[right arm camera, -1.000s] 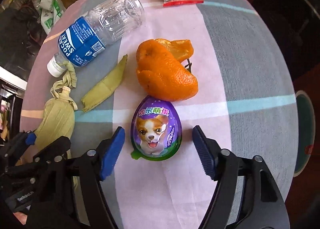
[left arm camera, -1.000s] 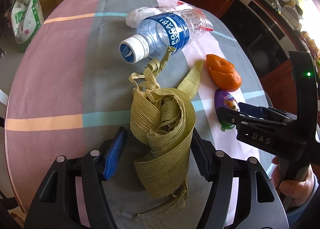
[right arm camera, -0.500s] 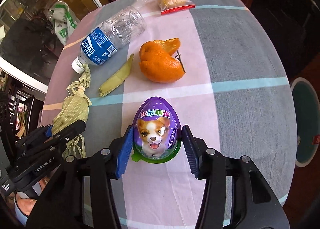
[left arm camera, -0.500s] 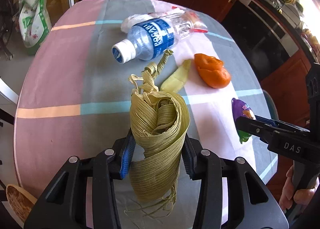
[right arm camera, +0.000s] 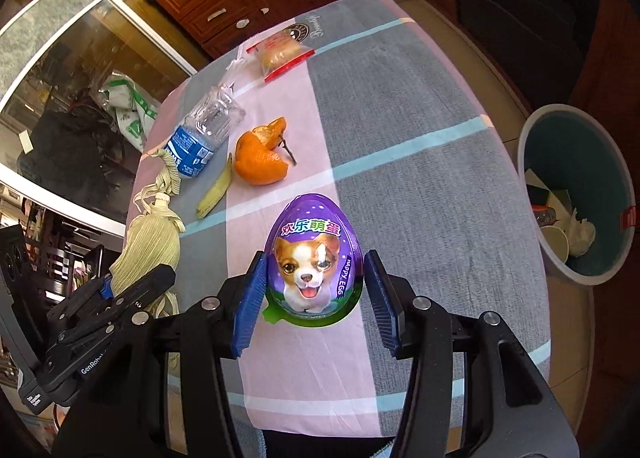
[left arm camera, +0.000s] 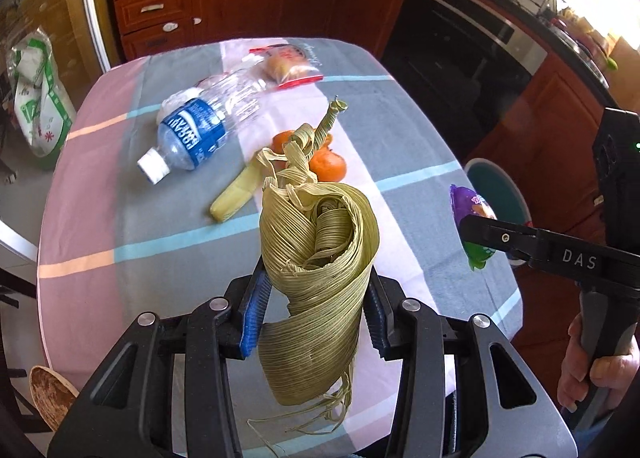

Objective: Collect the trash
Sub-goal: 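Carry the husk bundle and purple egg over the bin and open both tools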

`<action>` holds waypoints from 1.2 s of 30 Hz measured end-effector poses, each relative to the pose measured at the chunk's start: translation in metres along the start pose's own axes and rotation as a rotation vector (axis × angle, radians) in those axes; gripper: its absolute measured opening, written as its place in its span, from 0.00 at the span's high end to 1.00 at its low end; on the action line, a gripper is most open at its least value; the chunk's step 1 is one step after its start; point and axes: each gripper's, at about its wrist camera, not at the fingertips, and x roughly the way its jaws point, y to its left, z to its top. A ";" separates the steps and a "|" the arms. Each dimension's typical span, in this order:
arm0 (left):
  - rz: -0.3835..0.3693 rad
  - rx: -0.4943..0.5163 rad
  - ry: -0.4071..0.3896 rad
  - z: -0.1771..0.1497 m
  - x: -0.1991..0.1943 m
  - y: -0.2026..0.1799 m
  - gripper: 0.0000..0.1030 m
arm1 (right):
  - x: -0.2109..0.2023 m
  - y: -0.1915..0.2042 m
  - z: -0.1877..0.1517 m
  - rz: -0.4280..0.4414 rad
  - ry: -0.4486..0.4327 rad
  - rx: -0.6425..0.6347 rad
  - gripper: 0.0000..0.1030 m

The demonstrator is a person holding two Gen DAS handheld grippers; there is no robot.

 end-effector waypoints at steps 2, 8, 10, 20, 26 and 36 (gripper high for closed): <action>-0.010 0.031 0.000 0.009 0.002 -0.017 0.58 | -0.009 -0.012 0.004 0.011 -0.018 0.019 0.54; -0.053 0.127 0.022 0.034 0.020 -0.071 0.58 | -0.032 -0.061 0.019 0.031 -0.064 0.094 0.54; -0.072 0.156 0.034 0.042 0.027 -0.091 0.58 | -0.037 -0.082 0.023 0.032 -0.077 0.134 0.54; -0.171 0.328 0.084 0.071 0.069 -0.201 0.58 | -0.084 -0.209 0.024 -0.064 -0.169 0.353 0.54; -0.190 0.405 0.141 0.073 0.102 -0.255 0.58 | -0.093 -0.256 0.012 -0.103 -0.179 0.440 0.54; -0.203 0.446 0.254 0.066 0.168 -0.293 0.53 | -0.082 -0.288 0.002 -0.131 -0.141 0.509 0.54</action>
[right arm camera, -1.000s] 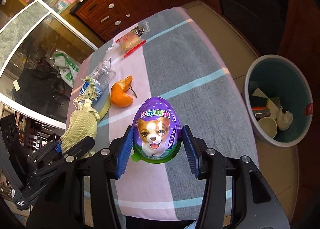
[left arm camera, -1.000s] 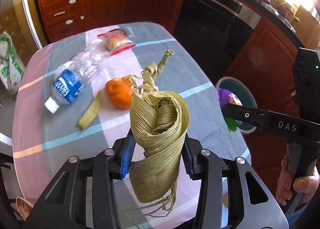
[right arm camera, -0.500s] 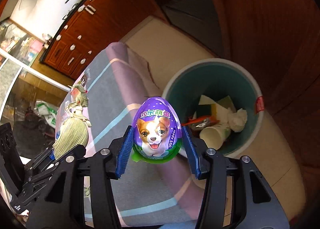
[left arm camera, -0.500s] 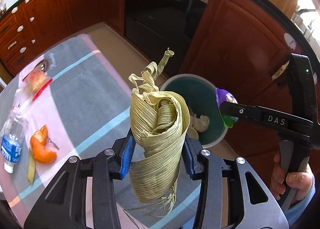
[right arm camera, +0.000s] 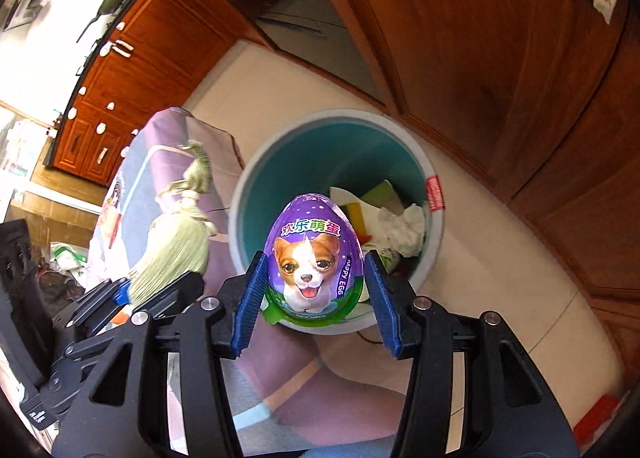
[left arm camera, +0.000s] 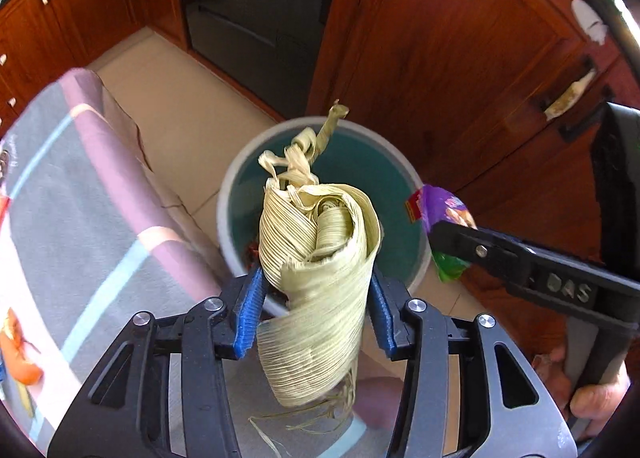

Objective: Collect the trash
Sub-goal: 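Carry the husk bundle and purple egg over the bin and open both tools, then move both open tools back over the table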

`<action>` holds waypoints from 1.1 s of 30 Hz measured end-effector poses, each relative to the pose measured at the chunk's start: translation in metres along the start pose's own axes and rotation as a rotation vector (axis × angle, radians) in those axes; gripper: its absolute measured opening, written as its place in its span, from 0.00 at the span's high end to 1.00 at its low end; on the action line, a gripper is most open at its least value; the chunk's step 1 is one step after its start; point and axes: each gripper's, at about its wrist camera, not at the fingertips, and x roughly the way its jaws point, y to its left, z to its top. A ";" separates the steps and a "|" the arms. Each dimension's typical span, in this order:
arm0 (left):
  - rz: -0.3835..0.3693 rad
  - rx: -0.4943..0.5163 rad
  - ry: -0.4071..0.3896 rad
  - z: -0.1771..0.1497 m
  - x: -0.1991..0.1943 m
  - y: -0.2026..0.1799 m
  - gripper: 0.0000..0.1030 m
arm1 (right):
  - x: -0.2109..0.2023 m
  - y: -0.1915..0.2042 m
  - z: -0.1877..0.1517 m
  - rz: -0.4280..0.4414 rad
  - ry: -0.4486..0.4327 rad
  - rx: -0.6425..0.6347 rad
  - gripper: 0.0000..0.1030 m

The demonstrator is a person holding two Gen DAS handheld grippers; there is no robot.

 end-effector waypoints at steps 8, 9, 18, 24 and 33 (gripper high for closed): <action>-0.017 -0.019 0.022 0.009 0.023 0.011 0.41 | 0.006 -0.012 0.001 -0.046 0.018 0.018 0.54; -0.014 -0.020 0.015 0.009 0.021 0.014 0.40 | 0.007 -0.012 0.001 -0.051 0.018 0.018 0.54; -0.010 -0.069 -0.019 -0.008 0.002 0.029 0.15 | 0.021 0.006 0.006 -0.056 0.037 -0.002 0.31; -0.008 -0.084 -0.028 -0.021 -0.006 0.037 0.08 | 0.025 0.019 0.003 -0.054 0.048 -0.005 0.21; -0.005 -0.102 -0.026 -0.036 -0.017 0.050 0.07 | 0.029 0.023 -0.009 -0.074 0.072 0.042 0.19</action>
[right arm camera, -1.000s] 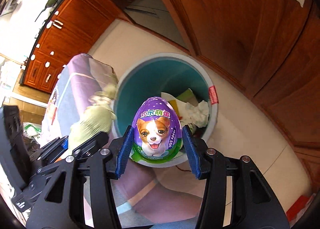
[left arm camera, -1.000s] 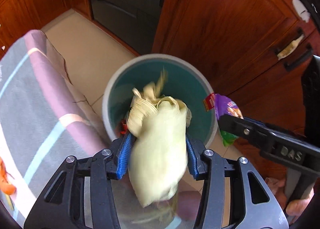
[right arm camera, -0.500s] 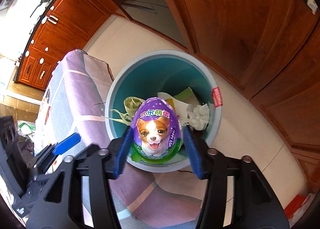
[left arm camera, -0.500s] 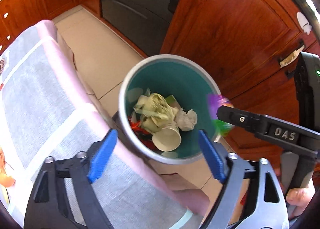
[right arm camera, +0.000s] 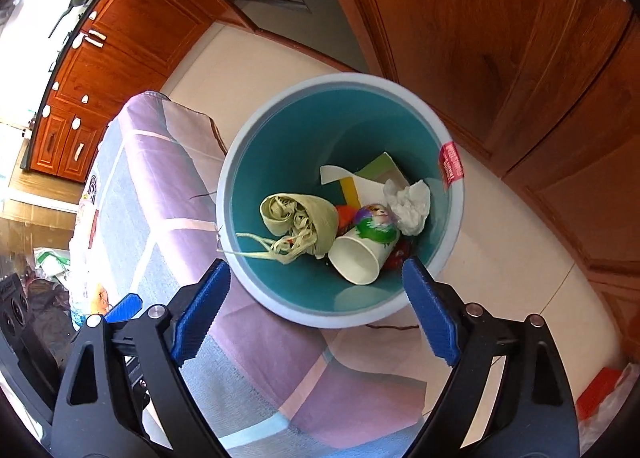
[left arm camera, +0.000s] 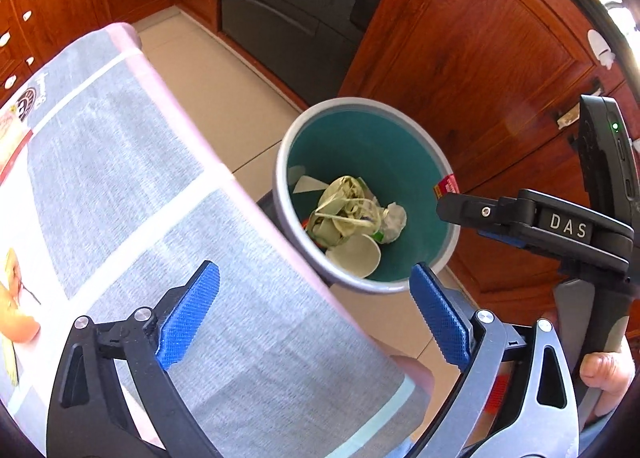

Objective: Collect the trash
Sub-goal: 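Move both open tools back over the table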

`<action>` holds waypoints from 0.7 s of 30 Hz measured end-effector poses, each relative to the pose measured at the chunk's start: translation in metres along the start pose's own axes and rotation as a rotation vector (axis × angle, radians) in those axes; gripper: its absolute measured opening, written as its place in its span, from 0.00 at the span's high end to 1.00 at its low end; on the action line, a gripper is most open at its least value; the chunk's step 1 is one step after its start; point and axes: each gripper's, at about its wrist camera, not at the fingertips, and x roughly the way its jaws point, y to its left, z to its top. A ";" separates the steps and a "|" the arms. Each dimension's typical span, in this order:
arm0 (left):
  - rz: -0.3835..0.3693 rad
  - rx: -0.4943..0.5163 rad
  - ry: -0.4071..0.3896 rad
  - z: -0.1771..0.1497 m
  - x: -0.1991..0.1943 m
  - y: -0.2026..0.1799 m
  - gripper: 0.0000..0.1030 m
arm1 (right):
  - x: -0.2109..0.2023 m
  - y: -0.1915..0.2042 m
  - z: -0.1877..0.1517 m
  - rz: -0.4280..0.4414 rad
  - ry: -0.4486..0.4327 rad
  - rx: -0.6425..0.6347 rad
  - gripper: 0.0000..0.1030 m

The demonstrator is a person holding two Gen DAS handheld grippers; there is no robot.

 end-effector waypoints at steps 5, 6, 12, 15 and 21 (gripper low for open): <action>-0.001 -0.015 -0.017 -0.015 -0.013 0.012 0.07 | 0.001 0.017 -0.011 0.004 0.009 -0.026 0.19; 0.000 -0.019 -0.022 -0.017 -0.015 0.015 0.07 | 0.002 0.022 -0.013 0.005 0.011 -0.034 0.19; 0.017 -0.062 -0.062 -0.036 -0.034 0.040 0.07 | 0.002 0.056 -0.030 0.008 0.019 -0.094 0.16; 0.029 -0.096 -0.080 -0.047 -0.046 0.058 0.07 | 0.002 0.076 -0.039 0.014 0.020 -0.129 0.16; 0.059 -0.176 -0.122 -0.072 -0.073 0.104 0.07 | 0.012 0.122 -0.059 0.027 0.048 -0.207 0.16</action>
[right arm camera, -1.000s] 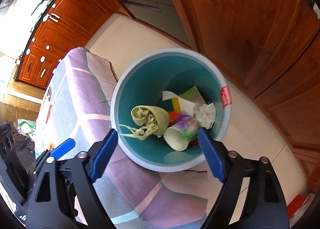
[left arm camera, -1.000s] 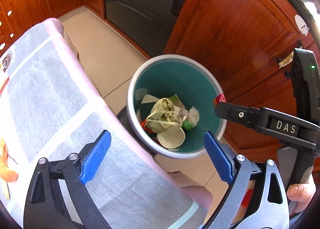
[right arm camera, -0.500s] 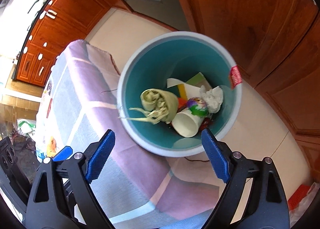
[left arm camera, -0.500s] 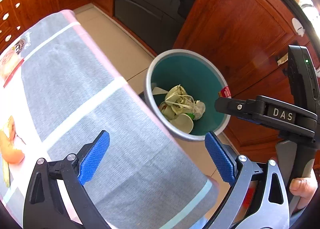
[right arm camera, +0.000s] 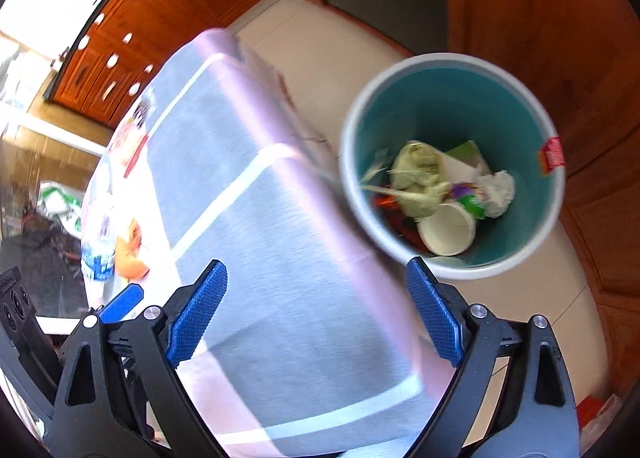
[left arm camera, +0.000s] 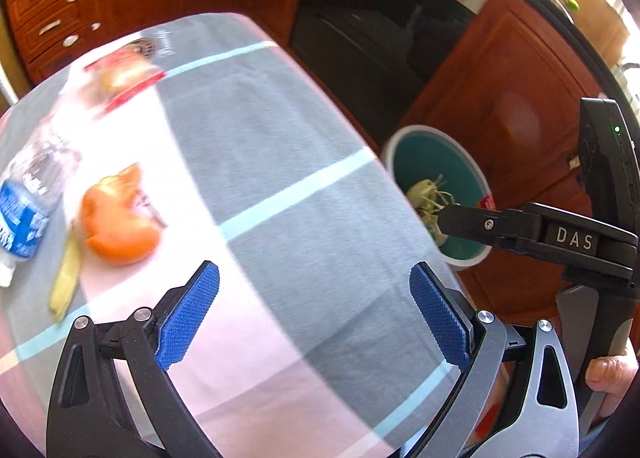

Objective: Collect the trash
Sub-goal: 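Move both open tools back over the table, then grasp the banana peel with the left tool while the right tool grasps the orange peel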

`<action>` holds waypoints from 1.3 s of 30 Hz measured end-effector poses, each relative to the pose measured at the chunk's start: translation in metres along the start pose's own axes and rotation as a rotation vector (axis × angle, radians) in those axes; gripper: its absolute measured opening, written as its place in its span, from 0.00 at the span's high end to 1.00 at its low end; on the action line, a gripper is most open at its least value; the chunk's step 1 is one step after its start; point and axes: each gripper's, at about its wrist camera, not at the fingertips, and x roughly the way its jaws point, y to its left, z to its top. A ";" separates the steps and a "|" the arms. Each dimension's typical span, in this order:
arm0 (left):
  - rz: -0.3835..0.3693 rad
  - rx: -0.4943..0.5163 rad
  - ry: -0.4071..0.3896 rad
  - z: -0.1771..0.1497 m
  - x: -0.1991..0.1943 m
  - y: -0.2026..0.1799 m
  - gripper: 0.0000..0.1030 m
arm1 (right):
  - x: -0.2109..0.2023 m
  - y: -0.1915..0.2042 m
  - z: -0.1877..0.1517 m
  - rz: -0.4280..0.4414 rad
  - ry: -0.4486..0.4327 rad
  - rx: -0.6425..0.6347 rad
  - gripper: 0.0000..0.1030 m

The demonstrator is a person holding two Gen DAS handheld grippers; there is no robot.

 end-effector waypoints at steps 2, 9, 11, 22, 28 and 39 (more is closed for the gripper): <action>0.014 -0.032 -0.018 -0.005 -0.009 0.020 0.07 | 0.004 0.019 -0.003 0.003 0.014 -0.033 0.16; 0.055 -0.164 -0.055 -0.020 -0.038 0.095 0.07 | 0.020 0.088 -0.012 0.011 0.049 -0.153 0.16; 0.066 -0.200 -0.064 -0.026 -0.045 0.117 0.07 | 0.027 0.107 -0.015 0.014 0.056 -0.185 0.16; 0.091 -0.265 -0.112 -0.054 -0.051 0.184 0.07 | 0.072 0.199 -0.025 0.039 0.102 -0.355 0.16; 0.090 -0.258 -0.131 -0.059 -0.049 0.197 0.07 | 0.104 0.234 -0.025 0.036 0.102 -0.448 0.16; 0.144 -0.241 -0.109 -0.061 -0.034 0.210 0.07 | 0.131 0.254 -0.030 0.007 0.046 -0.567 0.31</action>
